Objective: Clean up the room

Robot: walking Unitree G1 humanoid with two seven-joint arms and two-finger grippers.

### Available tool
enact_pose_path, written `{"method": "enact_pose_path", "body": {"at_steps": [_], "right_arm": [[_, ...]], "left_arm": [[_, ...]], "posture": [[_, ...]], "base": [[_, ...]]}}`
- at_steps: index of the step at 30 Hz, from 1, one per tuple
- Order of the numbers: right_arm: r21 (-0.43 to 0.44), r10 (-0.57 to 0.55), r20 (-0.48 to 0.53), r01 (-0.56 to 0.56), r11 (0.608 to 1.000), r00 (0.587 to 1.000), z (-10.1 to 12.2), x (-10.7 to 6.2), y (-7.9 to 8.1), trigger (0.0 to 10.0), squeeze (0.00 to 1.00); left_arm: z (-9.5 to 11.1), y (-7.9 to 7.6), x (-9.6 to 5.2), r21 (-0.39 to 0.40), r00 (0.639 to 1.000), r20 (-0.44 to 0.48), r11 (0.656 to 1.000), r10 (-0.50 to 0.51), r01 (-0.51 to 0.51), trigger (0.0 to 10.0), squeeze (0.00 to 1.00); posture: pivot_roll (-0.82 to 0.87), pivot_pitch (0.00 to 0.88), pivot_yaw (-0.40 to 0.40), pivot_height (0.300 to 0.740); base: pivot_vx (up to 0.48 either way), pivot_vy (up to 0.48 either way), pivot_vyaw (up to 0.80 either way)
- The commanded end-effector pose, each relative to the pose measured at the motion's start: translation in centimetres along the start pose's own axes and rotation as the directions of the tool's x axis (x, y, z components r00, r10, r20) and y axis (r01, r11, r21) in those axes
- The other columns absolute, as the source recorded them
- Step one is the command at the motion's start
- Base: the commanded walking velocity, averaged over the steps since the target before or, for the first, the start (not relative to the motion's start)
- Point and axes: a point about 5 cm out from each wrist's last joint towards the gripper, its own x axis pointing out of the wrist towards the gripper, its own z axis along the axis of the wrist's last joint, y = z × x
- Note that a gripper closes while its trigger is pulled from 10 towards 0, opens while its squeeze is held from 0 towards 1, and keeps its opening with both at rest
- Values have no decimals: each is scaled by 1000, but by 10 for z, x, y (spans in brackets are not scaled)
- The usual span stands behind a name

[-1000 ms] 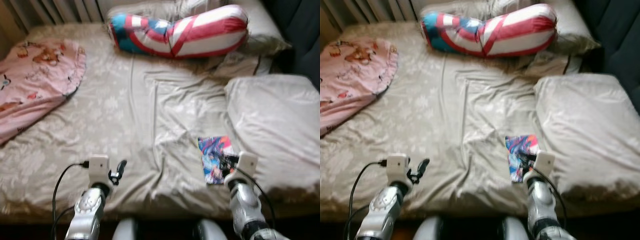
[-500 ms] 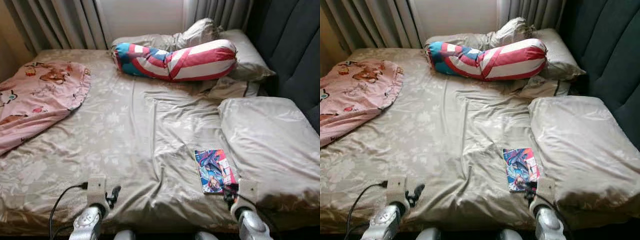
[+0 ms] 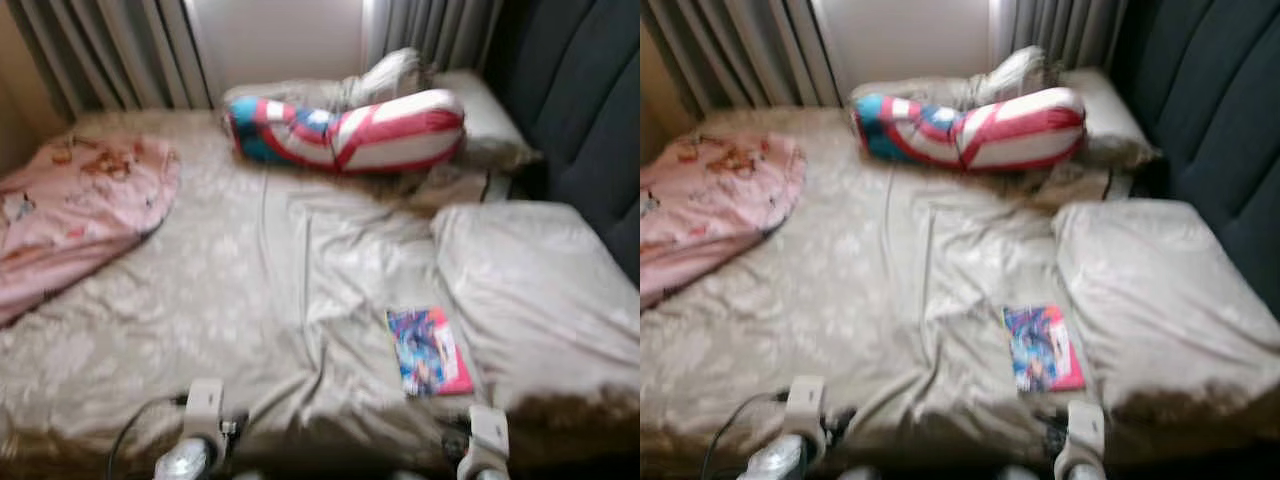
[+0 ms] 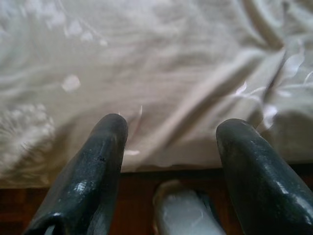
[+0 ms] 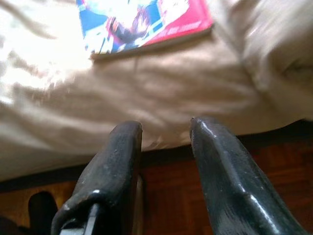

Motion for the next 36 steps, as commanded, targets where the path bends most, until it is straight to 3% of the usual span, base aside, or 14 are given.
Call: {"method": "enact_pose_path", "body": {"at_steps": [1, 19, 36], "right_arm": [[-5, -10, -1, 10, 1000, 1000, 0, 0, -3, 10000, 0], [-95, 18, -50, -23, 995, 999, -5, 0, 1, 10000, 0], [-177, 20, -67, -32, 984, 998, -6, -2, -11, 10000, 0]], "left_arm": [[-2, 4, 0, 17, 999, -30, 1000, 20, -20, 10000, 0], [-34, 8, -10, -25, 983, -158, 995, 89, -94, 10000, 0], [-43, 12, -14, -41, 975, -187, 991, 117, -127, 10000, 0]], "posture": [[-97, 0, -10, 740], [-99, 0, -23, 740], [-96, 0, -26, 740]], "base": [[0, 0, 0], [0, 0, 0], [0, 0, 94]]}}
